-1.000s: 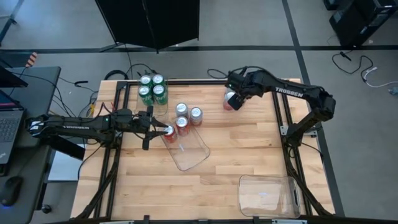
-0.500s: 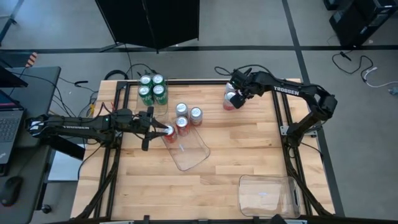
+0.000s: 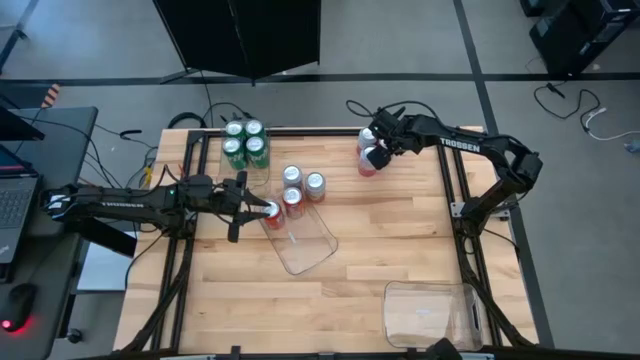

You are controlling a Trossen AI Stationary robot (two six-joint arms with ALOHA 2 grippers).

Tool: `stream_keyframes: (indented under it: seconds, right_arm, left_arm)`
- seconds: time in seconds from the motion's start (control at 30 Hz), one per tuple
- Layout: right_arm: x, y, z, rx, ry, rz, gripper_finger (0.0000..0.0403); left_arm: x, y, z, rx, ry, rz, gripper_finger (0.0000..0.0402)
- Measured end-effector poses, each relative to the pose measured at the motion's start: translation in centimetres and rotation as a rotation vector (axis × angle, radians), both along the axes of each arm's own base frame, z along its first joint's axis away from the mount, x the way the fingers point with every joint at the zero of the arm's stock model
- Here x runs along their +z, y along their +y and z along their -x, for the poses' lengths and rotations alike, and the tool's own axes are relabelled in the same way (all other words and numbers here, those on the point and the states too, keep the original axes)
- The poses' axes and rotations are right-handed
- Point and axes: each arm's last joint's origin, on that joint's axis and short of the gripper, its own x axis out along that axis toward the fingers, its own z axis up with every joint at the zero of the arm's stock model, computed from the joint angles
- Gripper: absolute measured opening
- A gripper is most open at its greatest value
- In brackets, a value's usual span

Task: Sort soda cans
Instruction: Put the bottom orange soda can into the center transparent bin

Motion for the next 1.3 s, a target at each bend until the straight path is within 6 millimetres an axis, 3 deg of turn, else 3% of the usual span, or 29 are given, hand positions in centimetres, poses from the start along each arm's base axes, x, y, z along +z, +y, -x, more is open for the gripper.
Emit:
stream_keyframes:
  seconds: [0.47, 0.77, 1.1, 1.2, 1.3]
  right_arm:
    - [0.3, -0.9, -0.5, -0.022, -0.102, 0.053, 0.0280]
    - [-0.1, -0.1, 0.0, -0.021, -0.077, 0.010, 0.0202]
    - [3.3, 2.1, 2.1, -0.016, -0.168, 0.011, 0.0094]
    - [4.2, 2.6, 2.3, -0.032, -0.216, 0.032, 0.0081]
    - [4.6, 2.9, 2.0, -0.010, -0.245, 0.052, 0.0092]
  left_arm:
    - [-0.1, 0.0, 0.0, 0.001, 0.009, 0.007, 0.0131]
    - [-0.2, 0.0, 0.0, 0.001, 0.021, 0.008, 0.0131]
    - [-0.2, 0.0, 0.0, 0.001, 0.022, 0.008, 0.0131]
    - [-0.2, 0.0, 0.0, 0.001, 0.022, 0.008, 0.0131]
    - [-0.2, 0.0, 0.0, 0.001, 0.018, 0.008, 0.0131]
